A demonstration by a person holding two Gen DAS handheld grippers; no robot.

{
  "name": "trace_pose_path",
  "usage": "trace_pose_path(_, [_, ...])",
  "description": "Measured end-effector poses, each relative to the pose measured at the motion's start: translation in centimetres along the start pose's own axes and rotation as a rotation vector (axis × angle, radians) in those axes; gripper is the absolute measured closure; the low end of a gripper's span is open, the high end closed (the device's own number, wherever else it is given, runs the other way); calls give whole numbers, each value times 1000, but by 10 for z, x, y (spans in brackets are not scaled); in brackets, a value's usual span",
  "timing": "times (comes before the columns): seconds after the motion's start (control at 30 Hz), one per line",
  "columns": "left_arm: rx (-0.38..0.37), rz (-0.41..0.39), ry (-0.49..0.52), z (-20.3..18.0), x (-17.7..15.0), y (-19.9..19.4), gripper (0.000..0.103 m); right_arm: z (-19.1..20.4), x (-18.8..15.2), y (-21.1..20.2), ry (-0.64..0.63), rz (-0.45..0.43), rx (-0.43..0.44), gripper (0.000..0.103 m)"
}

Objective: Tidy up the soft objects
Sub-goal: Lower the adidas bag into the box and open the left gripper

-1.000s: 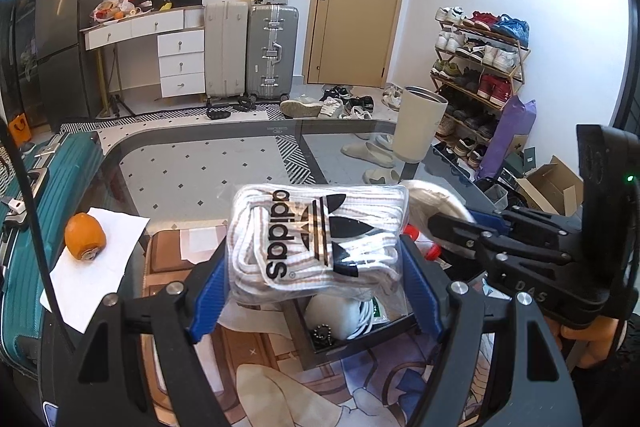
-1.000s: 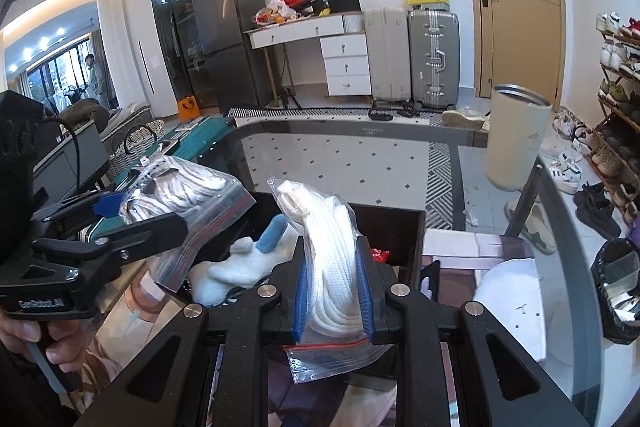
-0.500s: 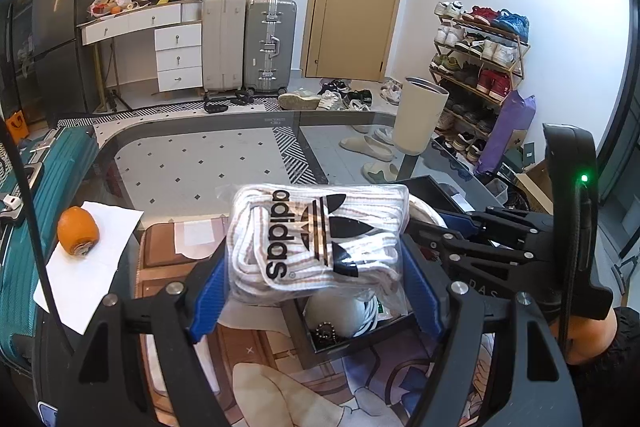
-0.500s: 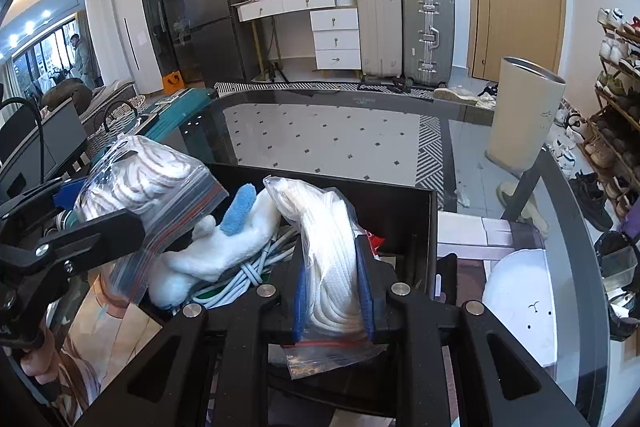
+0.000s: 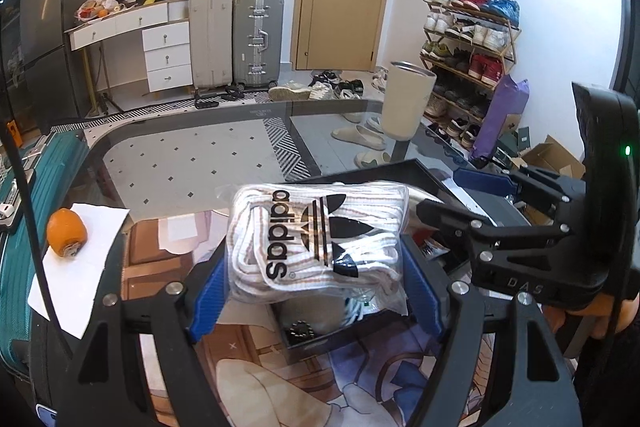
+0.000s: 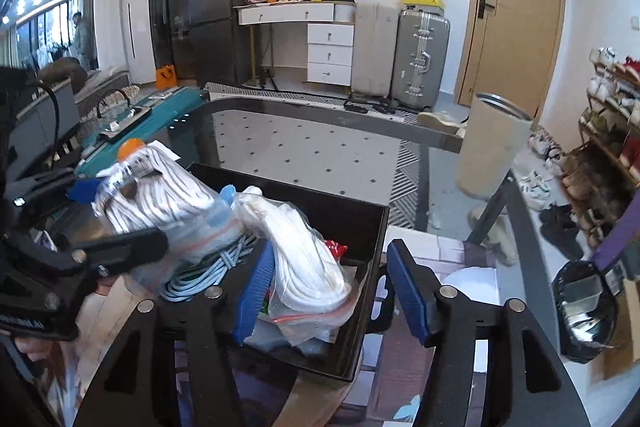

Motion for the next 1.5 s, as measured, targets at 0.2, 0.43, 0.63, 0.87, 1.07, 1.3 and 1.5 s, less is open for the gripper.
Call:
trace_pose_path(0.2, [6, 29, 45, -12, -2, 13, 26, -5, -5, -1, 12, -2, -3, 42])
trace_pose_path(0.43, [11, 41, 69, -19, 1, 26, 25, -14, -9, -8, 23, -10, -14, 41])
trace_pose_path(0.63, [46, 39, 97, -21, -2, 35, 25, -19, -13, -10, 32, -4, -16, 40])
trace_pose_path(0.87, [57, 49, 117, -23, -7, 41, 25, -20, -14, -10, 33, 4, -13, 39])
trace_pose_path(1.07, [25, 75, 146, -22, -9, 37, 25, -17, -15, -13, 39, 11, 7, 38])
trace_pose_path(1.3, [16, 87, 137, -21, -11, 27, 19, -9, -20, -25, 28, 7, 30, 32])
trace_pose_path(1.5, [-20, 86, 87, -24, -12, 15, 7, -8, -24, -48, 24, -31, 27, 19])
Point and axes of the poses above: each gripper's, at about its wrist camera, not at the fingertips, and y roughly the way its jaws point, z to its left, x to its top, the point moved 2 cm from there along y, roughly the way its jaws point, and after that the axes turned 6 degrees about -x, right-handed, at the moved point
